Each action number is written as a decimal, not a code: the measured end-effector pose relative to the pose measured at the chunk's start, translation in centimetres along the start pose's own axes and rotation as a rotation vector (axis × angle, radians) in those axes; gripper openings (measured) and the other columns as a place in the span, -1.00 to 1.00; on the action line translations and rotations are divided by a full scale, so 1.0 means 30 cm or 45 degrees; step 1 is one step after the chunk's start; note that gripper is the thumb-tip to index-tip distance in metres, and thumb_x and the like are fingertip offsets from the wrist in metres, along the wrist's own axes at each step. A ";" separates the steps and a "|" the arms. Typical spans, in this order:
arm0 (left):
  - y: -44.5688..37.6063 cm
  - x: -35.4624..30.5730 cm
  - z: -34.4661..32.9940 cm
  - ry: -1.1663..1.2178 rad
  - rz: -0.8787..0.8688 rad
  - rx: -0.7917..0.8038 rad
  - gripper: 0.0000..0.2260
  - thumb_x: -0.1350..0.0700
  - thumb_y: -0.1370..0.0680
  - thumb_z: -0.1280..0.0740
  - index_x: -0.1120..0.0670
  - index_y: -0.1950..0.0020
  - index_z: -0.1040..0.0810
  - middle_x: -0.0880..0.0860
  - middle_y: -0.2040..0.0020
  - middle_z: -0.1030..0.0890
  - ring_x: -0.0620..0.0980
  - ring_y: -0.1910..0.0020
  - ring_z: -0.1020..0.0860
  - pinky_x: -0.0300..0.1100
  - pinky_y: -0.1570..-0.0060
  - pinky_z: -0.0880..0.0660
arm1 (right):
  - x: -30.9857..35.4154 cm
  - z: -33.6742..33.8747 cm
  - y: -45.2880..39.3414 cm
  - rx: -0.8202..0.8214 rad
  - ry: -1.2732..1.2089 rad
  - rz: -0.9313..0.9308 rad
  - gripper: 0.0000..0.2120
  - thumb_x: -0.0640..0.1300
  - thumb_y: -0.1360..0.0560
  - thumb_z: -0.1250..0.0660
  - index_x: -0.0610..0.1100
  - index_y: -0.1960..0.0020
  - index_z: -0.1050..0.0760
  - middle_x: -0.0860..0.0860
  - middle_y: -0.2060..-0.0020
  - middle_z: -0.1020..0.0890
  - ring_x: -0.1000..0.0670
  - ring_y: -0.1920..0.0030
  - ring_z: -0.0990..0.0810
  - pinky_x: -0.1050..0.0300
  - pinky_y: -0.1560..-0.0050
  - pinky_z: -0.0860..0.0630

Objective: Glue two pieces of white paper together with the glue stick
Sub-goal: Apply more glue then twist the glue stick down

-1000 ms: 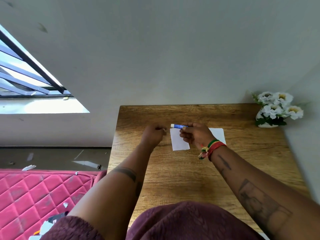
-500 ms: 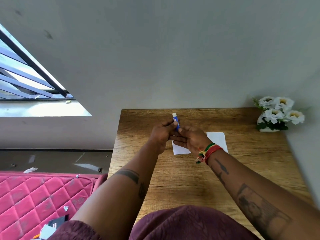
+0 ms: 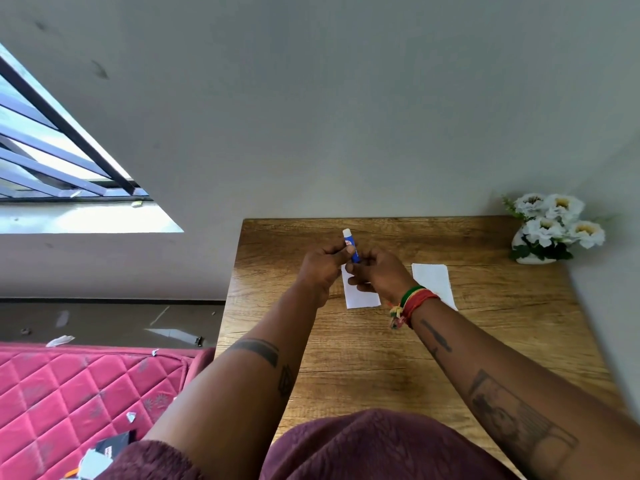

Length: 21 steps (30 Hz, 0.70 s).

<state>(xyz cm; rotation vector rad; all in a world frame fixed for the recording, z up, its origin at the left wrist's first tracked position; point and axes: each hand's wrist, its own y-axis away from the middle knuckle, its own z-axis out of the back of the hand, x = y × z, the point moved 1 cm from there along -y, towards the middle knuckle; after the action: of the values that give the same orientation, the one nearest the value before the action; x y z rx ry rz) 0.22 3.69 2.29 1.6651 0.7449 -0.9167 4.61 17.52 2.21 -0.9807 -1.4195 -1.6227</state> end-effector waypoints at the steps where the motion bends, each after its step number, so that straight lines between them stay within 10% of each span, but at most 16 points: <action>1: -0.001 -0.001 0.003 0.012 0.009 -0.011 -0.85 0.14 -0.60 -0.43 0.06 -0.14 -0.74 0.00 0.00 -0.76 -0.08 -0.03 -0.68 -0.26 0.12 -0.53 | -0.001 0.001 0.002 0.055 -0.003 -0.012 -0.89 -0.12 -0.58 -0.41 0.01 -0.09 -0.61 -0.03 0.03 -0.73 0.00 0.13 -0.74 0.12 0.13 -0.64; 21: -0.012 0.011 0.017 -0.091 0.023 -0.039 -0.82 0.14 -0.60 -0.43 0.13 -0.17 -0.72 0.04 -0.08 -0.74 -0.02 -0.14 -0.64 -0.10 -0.13 -0.50 | -0.002 0.011 0.005 0.033 0.171 0.003 -0.88 -0.16 -0.62 -0.34 -0.06 -0.10 -0.64 -0.03 0.07 -0.69 0.02 0.20 -0.66 0.12 0.17 -0.58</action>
<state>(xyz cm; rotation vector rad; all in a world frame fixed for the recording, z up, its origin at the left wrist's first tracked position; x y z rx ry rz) -0.01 3.30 1.73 1.6016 0.6911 -0.9426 4.81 17.83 2.23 -0.8421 -1.3443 -1.6331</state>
